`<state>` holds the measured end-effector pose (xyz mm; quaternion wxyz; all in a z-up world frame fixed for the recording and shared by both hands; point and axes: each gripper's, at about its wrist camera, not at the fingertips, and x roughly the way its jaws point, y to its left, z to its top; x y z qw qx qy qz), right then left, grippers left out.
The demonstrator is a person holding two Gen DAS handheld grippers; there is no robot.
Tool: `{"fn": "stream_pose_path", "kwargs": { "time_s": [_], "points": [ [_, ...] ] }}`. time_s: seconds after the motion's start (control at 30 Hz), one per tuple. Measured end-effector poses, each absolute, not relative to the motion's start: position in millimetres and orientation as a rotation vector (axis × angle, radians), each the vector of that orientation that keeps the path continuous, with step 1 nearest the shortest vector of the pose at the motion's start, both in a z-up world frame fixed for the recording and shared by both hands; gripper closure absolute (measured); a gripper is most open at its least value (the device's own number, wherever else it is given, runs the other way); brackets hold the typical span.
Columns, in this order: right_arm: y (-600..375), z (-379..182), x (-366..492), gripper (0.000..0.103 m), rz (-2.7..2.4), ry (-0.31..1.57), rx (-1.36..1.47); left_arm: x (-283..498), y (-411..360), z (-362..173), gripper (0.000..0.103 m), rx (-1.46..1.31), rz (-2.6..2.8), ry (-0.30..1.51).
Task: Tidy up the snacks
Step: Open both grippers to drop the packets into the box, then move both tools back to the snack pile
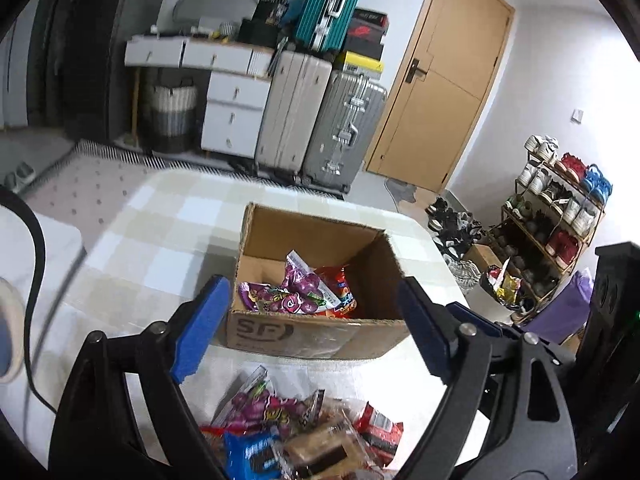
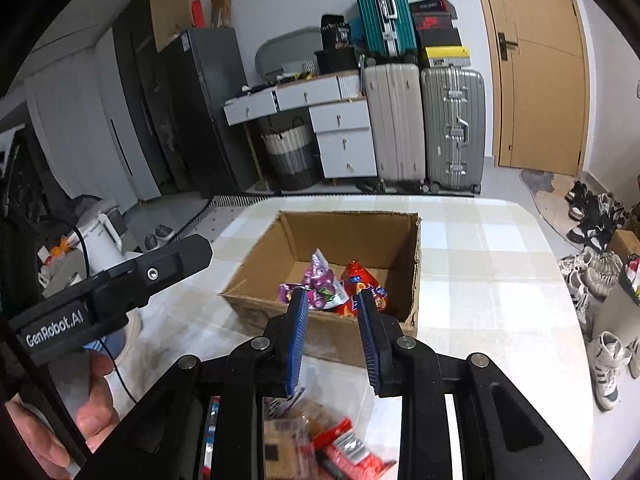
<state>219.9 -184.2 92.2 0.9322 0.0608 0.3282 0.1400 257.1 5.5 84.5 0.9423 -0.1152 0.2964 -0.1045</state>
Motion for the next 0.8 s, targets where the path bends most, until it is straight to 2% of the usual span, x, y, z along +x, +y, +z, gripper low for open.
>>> {"fn": "stream_pose_path", "kwargs": {
  "time_s": [0.1,0.17,0.53,0.7,0.8],
  "points": [
    [-187.0,101.0,197.6,0.077,0.294,0.636,0.142,224.7,0.9,102.9,0.011,-0.194,-0.201,0.547],
    [-188.9,106.8,183.5,0.077,0.298,0.617,0.153,204.2,-0.3,115.5,0.001,-0.183,-0.204,0.508],
    [-192.2,145.1,106.8,0.077,0.338,0.515,0.159,69.8,16.0,180.1,0.001,-0.170,-0.182,0.324],
    [-189.4,159.5,67.7,0.076,0.356,0.480,0.166,15.4,26.7,189.2,0.001,-0.161,-0.171,0.312],
    [-183.8,159.0,41.8,0.061,0.365,0.469,0.169,-15.2,33.6,180.7,0.001,-0.139,-0.160,0.304]
  ]
}}
